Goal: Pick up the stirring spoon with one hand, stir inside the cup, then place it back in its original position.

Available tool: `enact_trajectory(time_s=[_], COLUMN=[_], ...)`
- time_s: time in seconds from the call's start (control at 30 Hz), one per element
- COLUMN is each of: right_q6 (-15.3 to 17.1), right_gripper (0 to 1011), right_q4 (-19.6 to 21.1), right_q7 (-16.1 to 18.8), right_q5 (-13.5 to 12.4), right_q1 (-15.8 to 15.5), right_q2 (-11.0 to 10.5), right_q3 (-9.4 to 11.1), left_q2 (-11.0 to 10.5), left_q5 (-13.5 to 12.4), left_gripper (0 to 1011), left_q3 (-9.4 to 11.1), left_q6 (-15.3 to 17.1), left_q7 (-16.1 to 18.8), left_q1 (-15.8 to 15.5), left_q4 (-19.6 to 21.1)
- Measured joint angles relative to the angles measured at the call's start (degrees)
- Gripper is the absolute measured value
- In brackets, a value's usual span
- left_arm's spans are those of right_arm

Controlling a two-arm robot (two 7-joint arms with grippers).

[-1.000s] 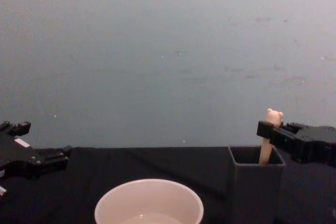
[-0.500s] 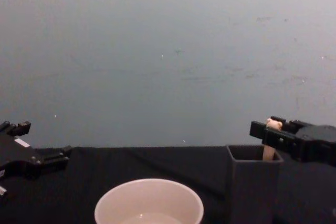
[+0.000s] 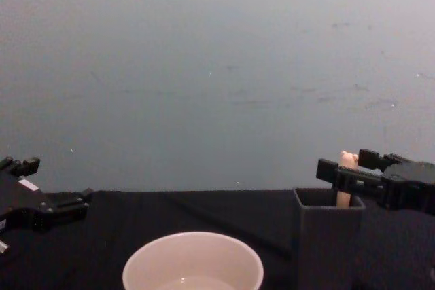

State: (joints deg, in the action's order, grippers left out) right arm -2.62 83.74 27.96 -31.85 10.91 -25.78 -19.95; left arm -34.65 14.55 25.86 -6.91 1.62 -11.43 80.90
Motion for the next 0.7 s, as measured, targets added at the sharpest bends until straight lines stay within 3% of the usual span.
enact_trajectory(time_s=[0.03, 0.27, 0.43, 0.6, 0.7], right_q6=[0.0, -2.0, -4.3, -5.5, -5.3], right_gripper=[1002, 1000, 1000, 1000, 1000], right_q4=[0.0, 1.5, 2.6, 0.2, -2.2], right_q7=[0.0, 0.3, -3.9, -12.5, -16.0], right_q5=[0.0, -0.7, -0.1, 5.8, 9.1], right_q1=[0.0, 0.1, 0.1, 0.6, 0.8], right_q2=[0.0, 0.3, 1.6, 3.4, 4.0], right_q3=[0.0, 1.4, 4.3, 6.5, 6.7], left_q2=[0.0, 0.0, 0.0, 0.0, 0.0], left_q5=[0.0, 0.0, 0.0, 0.0, 0.0], left_gripper=[1001, 1001, 1001, 1001, 1001], left_q3=[0.0, 0.0, 0.0, 0.0, 0.0], left_q6=[0.0, 0.0, 0.0, 0.0, 0.0], left_q7=[0.0, 0.0, 0.0, 0.0, 0.0], left_q1=[0.0, 0.0, 0.0, 0.0, 0.0], left_q4=[0.0, 0.0, 0.0, 0.0, 0.0])
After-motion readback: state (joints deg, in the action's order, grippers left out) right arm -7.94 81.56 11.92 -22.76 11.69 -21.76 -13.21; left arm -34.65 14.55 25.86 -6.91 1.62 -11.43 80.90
